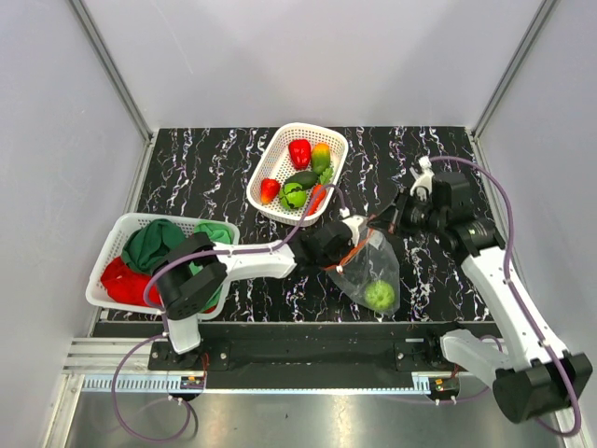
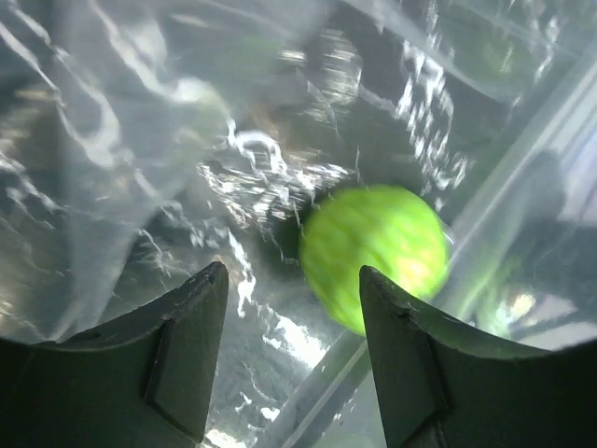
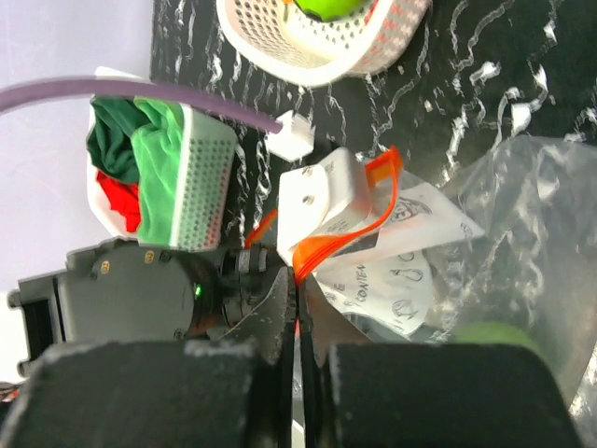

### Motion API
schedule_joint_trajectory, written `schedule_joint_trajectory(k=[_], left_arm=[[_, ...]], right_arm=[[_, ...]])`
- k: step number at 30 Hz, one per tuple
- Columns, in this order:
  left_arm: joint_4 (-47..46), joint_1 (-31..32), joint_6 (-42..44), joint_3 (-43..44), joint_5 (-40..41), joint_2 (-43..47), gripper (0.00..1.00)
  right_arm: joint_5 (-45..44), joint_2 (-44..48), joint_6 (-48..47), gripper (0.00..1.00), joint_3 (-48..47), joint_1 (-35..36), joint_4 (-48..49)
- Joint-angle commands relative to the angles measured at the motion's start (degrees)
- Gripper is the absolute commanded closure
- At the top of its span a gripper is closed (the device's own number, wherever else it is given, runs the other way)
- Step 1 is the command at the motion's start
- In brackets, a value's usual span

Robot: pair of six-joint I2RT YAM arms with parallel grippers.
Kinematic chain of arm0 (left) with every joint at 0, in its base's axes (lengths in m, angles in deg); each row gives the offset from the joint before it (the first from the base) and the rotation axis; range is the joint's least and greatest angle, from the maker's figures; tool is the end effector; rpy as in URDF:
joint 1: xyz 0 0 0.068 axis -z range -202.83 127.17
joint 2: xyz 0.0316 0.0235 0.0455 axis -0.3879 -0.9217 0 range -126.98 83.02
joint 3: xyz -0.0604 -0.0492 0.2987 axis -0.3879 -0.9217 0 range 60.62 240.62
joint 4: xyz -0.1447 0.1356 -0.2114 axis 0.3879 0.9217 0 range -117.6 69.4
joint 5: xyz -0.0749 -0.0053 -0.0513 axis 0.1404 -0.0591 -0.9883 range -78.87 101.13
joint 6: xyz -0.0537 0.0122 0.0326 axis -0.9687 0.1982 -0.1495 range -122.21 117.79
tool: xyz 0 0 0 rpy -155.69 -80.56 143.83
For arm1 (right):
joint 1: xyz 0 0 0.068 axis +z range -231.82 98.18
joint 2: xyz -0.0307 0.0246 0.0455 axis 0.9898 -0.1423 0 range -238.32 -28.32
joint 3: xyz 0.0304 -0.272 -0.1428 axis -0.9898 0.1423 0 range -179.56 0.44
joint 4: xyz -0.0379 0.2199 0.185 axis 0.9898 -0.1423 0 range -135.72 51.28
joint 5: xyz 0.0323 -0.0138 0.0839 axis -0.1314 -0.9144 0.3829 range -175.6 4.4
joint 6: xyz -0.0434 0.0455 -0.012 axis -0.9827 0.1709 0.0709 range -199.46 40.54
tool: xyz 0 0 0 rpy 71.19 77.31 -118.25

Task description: Open the zip-top bag and remove the fake food

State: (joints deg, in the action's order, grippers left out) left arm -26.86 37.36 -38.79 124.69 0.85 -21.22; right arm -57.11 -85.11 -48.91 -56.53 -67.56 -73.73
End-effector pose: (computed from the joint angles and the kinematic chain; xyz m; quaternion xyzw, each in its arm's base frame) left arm 0.2090 -0.3824 0.1932 0.2217 0.8792 -0.3634 0.2139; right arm 0.2138 0.0787 0.3590 0.0089 0.8665 0.3727 0.3318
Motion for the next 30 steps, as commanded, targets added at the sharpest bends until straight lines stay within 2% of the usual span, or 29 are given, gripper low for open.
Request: schedule_joint_trajectory(k=[1, 3, 4, 7, 8, 10, 11, 17, 20, 21, 22, 24, 30], left_arm=[[-4.7, -1.0, -1.0, 0.9, 1.0, 2.6, 0.39], [-5.3, -1.0, -1.4, 0.7, 0.9, 2.2, 0.38], [-5.5, -1.0, -1.7, 0.6, 0.8, 1.7, 0.37], [-6.8, -1.1, -2.4, 0.3, 0.4, 0.8, 0.37], [-7.5, -1.1, -2.7, 0.1, 0.3, 0.7, 0.37], [-8.4, -1.4, -3.3, -0.4, -0.2, 0.5, 0.37], [-9.0, -1.4, -3.4, -0.4, -0.1, 0.5, 0.37], [-8.9, -2.1, -3.3, -1.1, 0.1, 0.9, 0.37], [-9.9, -2.6, -3.8, -1.7, -0.7, 1.2, 0.37], [-9.9, -2.9, -3.9, -1.7, -1.3, 1.2, 0.38], [-9.9, -2.8, -3.9, -1.7, -1.7, 1.2, 0.37], [-10.5, -2.8, -4.3, -1.7, -2.6, 1.1, 0.36], [-13.9, -2.8, -7.0, -1.5, -7.6, -1.5, 0.31]], right_arm=[[1.9, -3.1, 1.0, 0.84, -4.9, 0.2, 4.4], [0.1, -2.4, 1.7, 0.71, -4.0, 0.1, 2.2], [-1.3, -1.7, 2.1, 0.58, -3.7, 0.2, -0.8], [-9.7, 2.6, 4.7, 0.39, -2.2, 0.1, -7.2], [-11.9, 5.1, 5.4, 0.25, -2.2, 0.2, -8.8], [-18.5, 7.6, 6.5, 0.03, -2.4, 0.1, -13.2], [-19.9, 9.6, 6.7, 0.00, -3.1, 0.1, -14.3], [-34.4, 13.4, 8.6, 0.01, -6.6, 0.1, -24.8], [-43.8, 13.7, 13.9, 0.17, -3.9, 0.1, -28.4], [-47.1, 13.3, 15.6, 0.30, -3.4, 0.2, -29.7], [-48.0, 12.7, 18.4, 0.35, -1.9, 0.0, -31.4], [-47.8, 11.0, 20.7, 0.39, 0.1, 0.1, -32.4], [-43.3, 10.1, 24.3, 0.55, 9.9, 0.1, -29.2]])
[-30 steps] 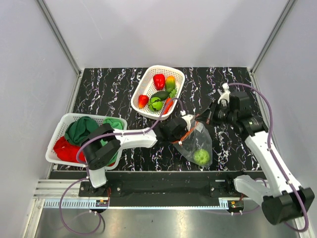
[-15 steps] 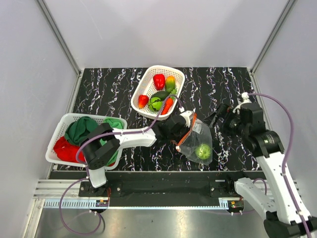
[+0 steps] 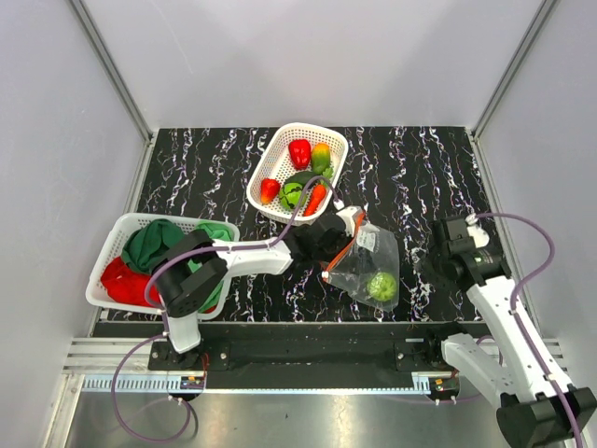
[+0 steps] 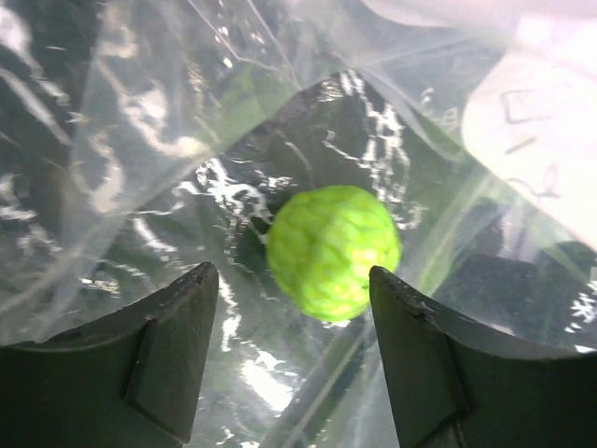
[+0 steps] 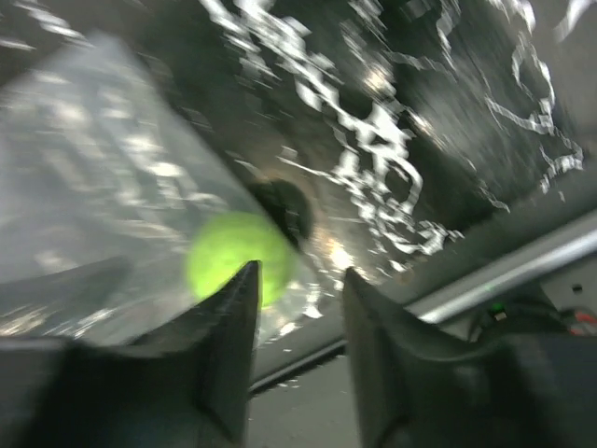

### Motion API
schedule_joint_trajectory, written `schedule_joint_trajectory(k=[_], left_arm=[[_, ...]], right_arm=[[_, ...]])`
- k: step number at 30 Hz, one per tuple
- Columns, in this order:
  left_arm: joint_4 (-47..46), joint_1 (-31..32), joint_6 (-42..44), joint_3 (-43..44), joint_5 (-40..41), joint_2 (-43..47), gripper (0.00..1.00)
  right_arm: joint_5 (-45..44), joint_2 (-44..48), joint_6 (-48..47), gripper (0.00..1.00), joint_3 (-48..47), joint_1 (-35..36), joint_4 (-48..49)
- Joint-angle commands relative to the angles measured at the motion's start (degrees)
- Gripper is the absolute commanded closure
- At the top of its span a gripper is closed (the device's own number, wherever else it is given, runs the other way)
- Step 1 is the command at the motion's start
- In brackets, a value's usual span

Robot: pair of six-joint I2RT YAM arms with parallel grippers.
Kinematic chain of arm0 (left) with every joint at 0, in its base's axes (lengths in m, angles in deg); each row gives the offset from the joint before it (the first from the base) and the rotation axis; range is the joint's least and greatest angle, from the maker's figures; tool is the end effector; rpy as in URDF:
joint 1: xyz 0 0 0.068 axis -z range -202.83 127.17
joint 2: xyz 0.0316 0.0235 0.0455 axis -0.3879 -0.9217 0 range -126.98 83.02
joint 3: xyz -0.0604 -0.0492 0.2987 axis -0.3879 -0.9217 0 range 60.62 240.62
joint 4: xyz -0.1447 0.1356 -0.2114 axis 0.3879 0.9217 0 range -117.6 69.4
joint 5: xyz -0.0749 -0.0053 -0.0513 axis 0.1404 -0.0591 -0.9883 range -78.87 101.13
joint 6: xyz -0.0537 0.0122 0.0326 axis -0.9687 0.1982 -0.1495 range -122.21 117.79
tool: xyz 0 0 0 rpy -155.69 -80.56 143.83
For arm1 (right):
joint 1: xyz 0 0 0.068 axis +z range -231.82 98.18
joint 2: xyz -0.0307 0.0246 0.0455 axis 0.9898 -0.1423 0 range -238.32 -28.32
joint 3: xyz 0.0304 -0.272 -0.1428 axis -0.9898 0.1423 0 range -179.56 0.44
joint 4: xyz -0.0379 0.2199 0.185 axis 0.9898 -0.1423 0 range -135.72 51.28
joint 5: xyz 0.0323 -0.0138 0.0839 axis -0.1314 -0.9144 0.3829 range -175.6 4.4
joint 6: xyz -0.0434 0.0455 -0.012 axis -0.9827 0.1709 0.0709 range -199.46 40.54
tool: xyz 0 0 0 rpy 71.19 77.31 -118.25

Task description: Open the zip-top bag and remove the fake food

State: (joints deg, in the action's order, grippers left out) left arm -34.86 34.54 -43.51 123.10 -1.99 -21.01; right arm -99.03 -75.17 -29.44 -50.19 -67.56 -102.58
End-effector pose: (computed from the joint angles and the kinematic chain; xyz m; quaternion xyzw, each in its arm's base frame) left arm 0.2277 -0.3763 0.1990 0.1756 0.8623 -0.4179 0.2259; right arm 0.1440 0.0247 0.3051 0.3233 0.9039 0.0407 0.2772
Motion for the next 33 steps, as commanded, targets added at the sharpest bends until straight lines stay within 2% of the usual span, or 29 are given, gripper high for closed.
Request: schedule_joint_trajectory(k=[1, 3, 4, 7, 10, 12, 18, 33], left_arm=[[-6.9, 0.0, -2.6, 0.0, -5.4, -2.1, 0.30], [-7.5, 0.1, -2.9, -0.1, -6.7, -2.9, 0.30], [-7.8, 0.1, -3.0, -0.1, -7.0, -3.1, 0.30], [-7.9, 0.5, -2.9, 0.2, -8.3, -3.6, 0.28], [-8.0, 0.7, -3.3, 0.8, -9.9, -4.5, 0.26], [-7.8, 1.0, -3.6, 1.0, -10.2, -5.3, 0.25], [-6.7, 2.0, -3.8, 2.3, -10.4, -6.9, 0.22], [-7.4, 2.8, -3.6, 5.5, -11.2, -10.7, 0.22]], right_arm=[[-0.8, 0.0, 5.5, 0.63, 5.5, -0.1, 0.0], [2.6, -0.3, 6.5, 0.71, 7.3, 0.0, 0.5], [4.1, -0.3, 7.3, 0.78, 9.1, 0.0, 1.2], [11.3, -0.1, 8.5, 0.86, 12.7, 0.0, 4.5], [15.3, -0.6, 9.7, 0.86, 15.3, 0.0, 7.6], [17.2, -0.8, 10.5, 0.92, 16.5, 0.0, 9.7], [18.5, -0.9, 11.7, 0.92, 17.8, 0.0, 14.2], [21.0, -6.6, 9.9, 0.95, 20.6, 0.0, 22.1]])
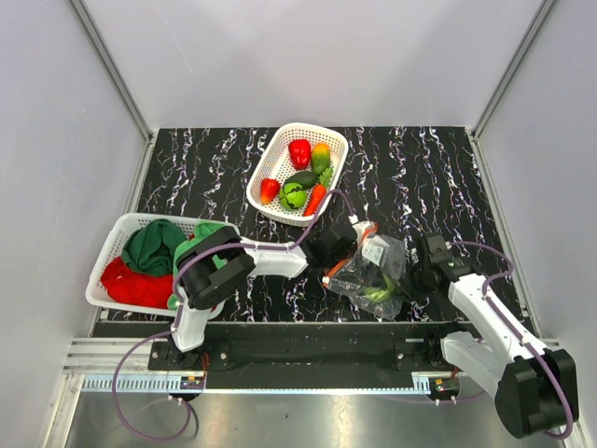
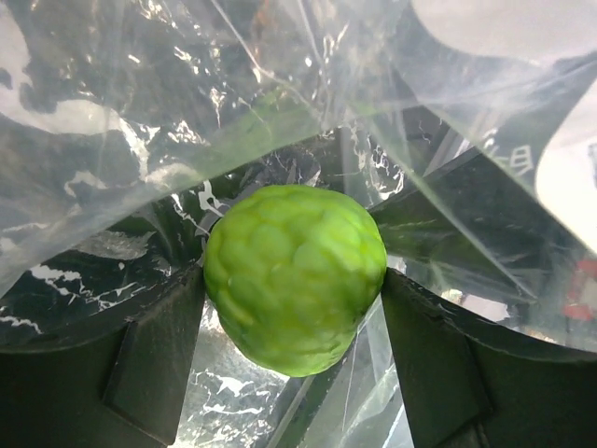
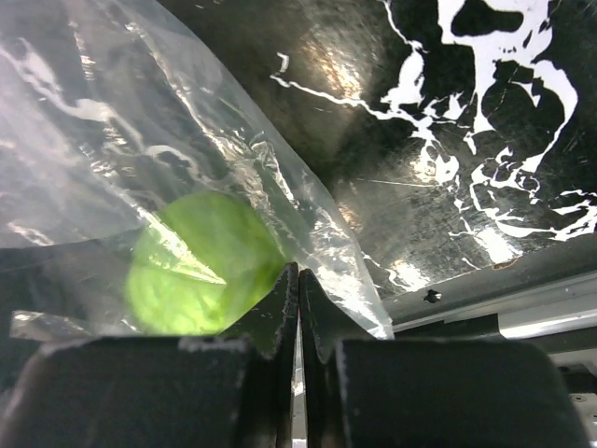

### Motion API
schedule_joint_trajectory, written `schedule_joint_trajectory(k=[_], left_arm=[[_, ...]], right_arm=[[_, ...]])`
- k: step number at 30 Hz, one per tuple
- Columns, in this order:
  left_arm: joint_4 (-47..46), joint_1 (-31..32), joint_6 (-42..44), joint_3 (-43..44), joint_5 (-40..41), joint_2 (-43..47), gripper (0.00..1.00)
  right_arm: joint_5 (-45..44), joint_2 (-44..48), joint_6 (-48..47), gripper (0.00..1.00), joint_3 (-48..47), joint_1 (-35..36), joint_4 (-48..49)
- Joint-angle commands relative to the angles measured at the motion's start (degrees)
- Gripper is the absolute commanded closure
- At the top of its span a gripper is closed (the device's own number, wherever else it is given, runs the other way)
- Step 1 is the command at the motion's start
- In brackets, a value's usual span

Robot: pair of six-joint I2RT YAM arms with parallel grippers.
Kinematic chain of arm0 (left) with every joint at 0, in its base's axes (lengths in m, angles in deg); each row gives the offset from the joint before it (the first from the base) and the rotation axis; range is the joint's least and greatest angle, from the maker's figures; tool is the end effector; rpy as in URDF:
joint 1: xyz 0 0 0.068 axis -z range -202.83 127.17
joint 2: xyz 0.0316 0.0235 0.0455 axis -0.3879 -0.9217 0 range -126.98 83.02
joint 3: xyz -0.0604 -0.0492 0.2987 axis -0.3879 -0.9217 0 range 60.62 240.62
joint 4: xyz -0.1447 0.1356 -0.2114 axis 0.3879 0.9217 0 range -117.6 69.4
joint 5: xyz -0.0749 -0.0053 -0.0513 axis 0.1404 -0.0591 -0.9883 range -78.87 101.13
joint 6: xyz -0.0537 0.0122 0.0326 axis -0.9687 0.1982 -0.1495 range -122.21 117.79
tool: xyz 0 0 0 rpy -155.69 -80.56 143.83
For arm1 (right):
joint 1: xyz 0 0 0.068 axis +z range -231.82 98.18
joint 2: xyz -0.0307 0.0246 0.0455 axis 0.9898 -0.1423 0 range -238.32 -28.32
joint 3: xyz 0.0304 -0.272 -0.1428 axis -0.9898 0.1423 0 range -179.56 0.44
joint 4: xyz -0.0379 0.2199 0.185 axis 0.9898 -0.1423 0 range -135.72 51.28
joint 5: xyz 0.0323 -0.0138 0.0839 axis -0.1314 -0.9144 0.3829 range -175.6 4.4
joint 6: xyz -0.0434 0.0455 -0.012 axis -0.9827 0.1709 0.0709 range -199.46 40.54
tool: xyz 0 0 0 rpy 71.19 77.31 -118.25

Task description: Open the zip-top bag and remove the fake food

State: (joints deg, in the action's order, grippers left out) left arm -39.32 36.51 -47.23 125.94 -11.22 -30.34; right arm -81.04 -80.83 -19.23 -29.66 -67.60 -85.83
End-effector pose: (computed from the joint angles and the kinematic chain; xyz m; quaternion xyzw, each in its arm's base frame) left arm 0.2207 -0.4091 0.1544 0.1959 0.8576 -0.4559 0.1350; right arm 0.1514 0.0424 0.1873 0.3778 0.9078 0.1386 0.1178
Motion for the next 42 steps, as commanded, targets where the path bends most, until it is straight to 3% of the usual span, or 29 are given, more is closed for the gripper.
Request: schedule_joint_trajectory(k=[1, 5, 9, 11, 13, 16, 24, 31, 37, 39, 42], left_arm=[[-3.0, 0.9, 0.2, 2.9, -2.1, -1.5, 0.23], [-4.4, 0.9, 0.3, 2.7, -1.7, -2.1, 0.33], [-5.8, 0.6, 0.7, 1.6, -0.9, -1.3, 0.65], [-4.8, 0.3, 1.8, 1.2, 0.2, -0.5, 0.71], [-4.3, 0.1, 2.4, 0.9, 1.2, 0.5, 0.86], [-1.9, -0.2, 4.2, 1.0, 3.5, 2.2, 1.00], [7.6, -0.4, 10.2, 3.8, 5.9, 7.8, 1.00], [14.1, -0.5, 13.2, 6.4, 7.0, 11.3, 1.00], [14.7, -1.5, 15.1, 8.0, 2.7, 11.5, 1.00], [16.4, -2.4, 15.7, 8.4, 4.6, 12.8, 1.00], [19.1, -5.3, 16.7, 8.2, 7.6, 16.2, 1.00]], right_arm=[[3.3, -1.0, -0.6, 0.95, -0.3, 0.1, 5.5], [4.1, -0.8, -2.9, 0.92, -1.7, 0.0, 5.0], [1.4, 1.6, -4.4, 0.90, -3.0, 0.0, 3.2], [-1.2, 2.0, -4.9, 0.89, -3.8, -0.1, 2.0], [-2.6, 1.7, -5.2, 0.89, -4.4, 0.0, 1.8], [-4.1, 1.1, -5.6, 0.87, -5.6, 0.0, 1.2], [-8.7, -0.6, -6.3, 0.85, -5.8, -0.1, 2.9], [-8.3, -7.3, -7.2, 0.85, -5.1, -1.1, 12.2], [-5.7, -13.0, -10.5, 0.87, -6.2, -2.7, 16.1], [-8.1, -12.3, -12.1, 0.78, -7.1, -3.0, 14.5], [-7.7, -9.9, -15.1, 0.52, -7.4, -4.5, 12.8]])
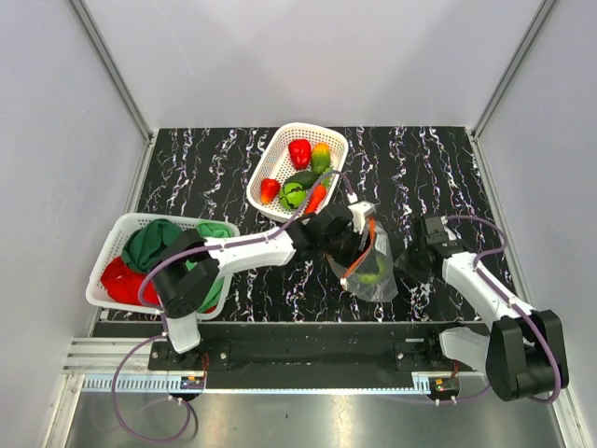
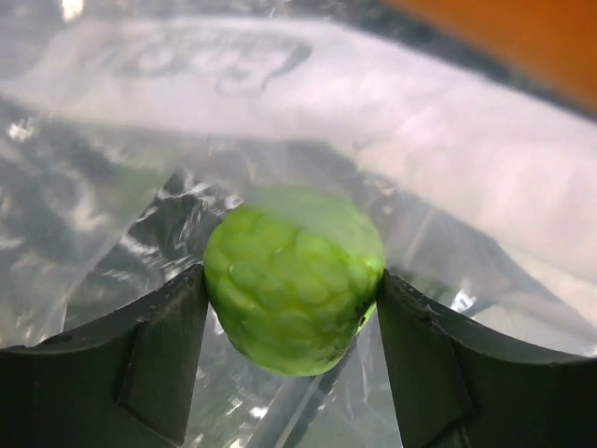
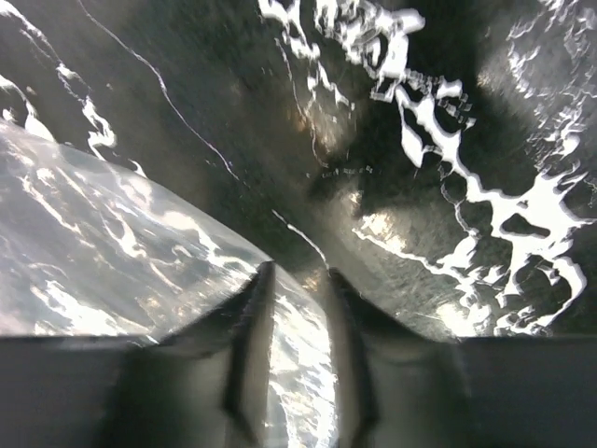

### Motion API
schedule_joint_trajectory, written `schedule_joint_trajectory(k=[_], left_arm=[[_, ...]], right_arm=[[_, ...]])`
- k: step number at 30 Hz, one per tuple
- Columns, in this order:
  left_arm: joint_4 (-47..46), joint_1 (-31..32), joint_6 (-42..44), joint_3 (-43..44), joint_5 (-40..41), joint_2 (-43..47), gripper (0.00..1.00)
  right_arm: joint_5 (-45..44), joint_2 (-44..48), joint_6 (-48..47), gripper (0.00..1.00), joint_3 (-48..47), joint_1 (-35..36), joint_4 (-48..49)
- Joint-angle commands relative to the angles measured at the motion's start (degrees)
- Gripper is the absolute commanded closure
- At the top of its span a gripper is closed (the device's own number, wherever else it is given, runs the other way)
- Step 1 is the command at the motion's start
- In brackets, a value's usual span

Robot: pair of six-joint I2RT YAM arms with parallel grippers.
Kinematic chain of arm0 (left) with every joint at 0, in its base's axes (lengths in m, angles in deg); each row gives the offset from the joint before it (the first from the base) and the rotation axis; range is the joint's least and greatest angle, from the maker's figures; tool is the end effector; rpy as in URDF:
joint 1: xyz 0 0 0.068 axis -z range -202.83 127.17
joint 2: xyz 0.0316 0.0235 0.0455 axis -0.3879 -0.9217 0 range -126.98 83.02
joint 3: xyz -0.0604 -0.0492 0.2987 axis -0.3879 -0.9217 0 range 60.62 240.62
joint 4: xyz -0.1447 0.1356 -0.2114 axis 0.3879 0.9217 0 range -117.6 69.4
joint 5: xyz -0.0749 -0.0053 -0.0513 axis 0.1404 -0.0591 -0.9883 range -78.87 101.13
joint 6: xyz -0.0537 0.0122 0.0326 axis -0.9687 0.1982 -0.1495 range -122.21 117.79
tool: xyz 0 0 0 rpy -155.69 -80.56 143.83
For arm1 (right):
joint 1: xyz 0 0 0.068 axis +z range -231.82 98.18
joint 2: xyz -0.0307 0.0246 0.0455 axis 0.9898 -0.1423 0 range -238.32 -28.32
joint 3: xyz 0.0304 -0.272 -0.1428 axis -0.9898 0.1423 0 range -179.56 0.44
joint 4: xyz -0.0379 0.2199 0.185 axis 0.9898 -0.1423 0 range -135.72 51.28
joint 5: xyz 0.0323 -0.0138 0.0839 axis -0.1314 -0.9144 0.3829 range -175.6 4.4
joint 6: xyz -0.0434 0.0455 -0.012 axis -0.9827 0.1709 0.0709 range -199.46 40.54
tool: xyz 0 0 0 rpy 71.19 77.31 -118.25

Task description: Open the zip-top bag and remove the fake food

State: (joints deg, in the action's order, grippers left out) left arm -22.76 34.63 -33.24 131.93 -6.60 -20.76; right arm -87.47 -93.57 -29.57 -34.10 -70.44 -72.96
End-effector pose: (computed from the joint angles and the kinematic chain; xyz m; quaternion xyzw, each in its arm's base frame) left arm 0.2307 -0.3894 0.2352 0.2690 0.8464 -0.4049 0.2178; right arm 0.2096 0.0405 0.1860 0.3253 0.9203 0.0968 0.1947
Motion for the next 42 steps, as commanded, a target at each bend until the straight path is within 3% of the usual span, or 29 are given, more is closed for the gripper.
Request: schedule_joint_trajectory(k=[1, 2, 4, 7, 10, 17, 22, 27, 31, 35, 39, 42], left_arm=[[2.6, -4.3, 3.0, 1.9, 2.7, 7.4, 1.00], [2.2, -6.2, 2.8, 2.1, 1.9, 8.0, 1.00], [1.9, -7.9, 2.7, 2.6, -1.5, 8.6, 1.00], [1.9, -10.1, 2.0, 4.3, -6.7, 7.3, 1.00], [0.5, -10.5, 1.4, 4.5, -7.8, 6.6, 1.00], [-2.6, -11.0, -1.1, 3.4, -10.7, 6.6, 1.00], [-5.9, -12.3, -2.8, 1.6, -14.6, 7.5, 1.00], [-8.6, -13.5, -5.4, -0.3, -19.9, 7.3, 1.00], [-8.1, -13.9, -5.4, -0.5, -21.2, 8.3, 1.00], [-8.5, -15.0, -6.1, -2.0, -21.2, 10.4, 1.00], [-9.8, -15.4, -7.0, -3.3, -21.6, 11.2, 1.00], [-11.1, -15.8, -8.2, -4.4, -21.7, 11.7, 1.00]], right_arm=[[-0.1, 4.0, -6.0, 0.47, -2.6, -3.2, -0.1], [3.6, 4.5, -6.9, 0.43, -2.5, -3.9, 0.2], [7.6, 5.7, -8.8, 0.24, -2.1, -5.0, 0.7], [16.0, 6.8, -10.3, 0.07, 0.0, -5.4, 2.7], [23.2, 7.9, -9.7, 0.00, 4.5, -5.4, 8.3], [28.8, 14.6, -6.6, 0.00, 12.7, -6.5, 22.6], [26.4, 24.0, -7.4, 0.00, 15.7, -6.8, 29.4], [27.6, 27.2, -9.1, 0.00, 18.8, -6.7, 40.2], [25.4, 27.5, -9.9, 0.00, 18.9, -6.8, 40.8], [22.3, 28.0, -2.7, 0.00, 19.5, -7.1, 40.2], [23.8, 27.8, 9.5, 0.00, 23.1, -7.2, 48.2], [24.2, 27.4, 12.9, 0.00, 23.5, -7.3, 49.5]])
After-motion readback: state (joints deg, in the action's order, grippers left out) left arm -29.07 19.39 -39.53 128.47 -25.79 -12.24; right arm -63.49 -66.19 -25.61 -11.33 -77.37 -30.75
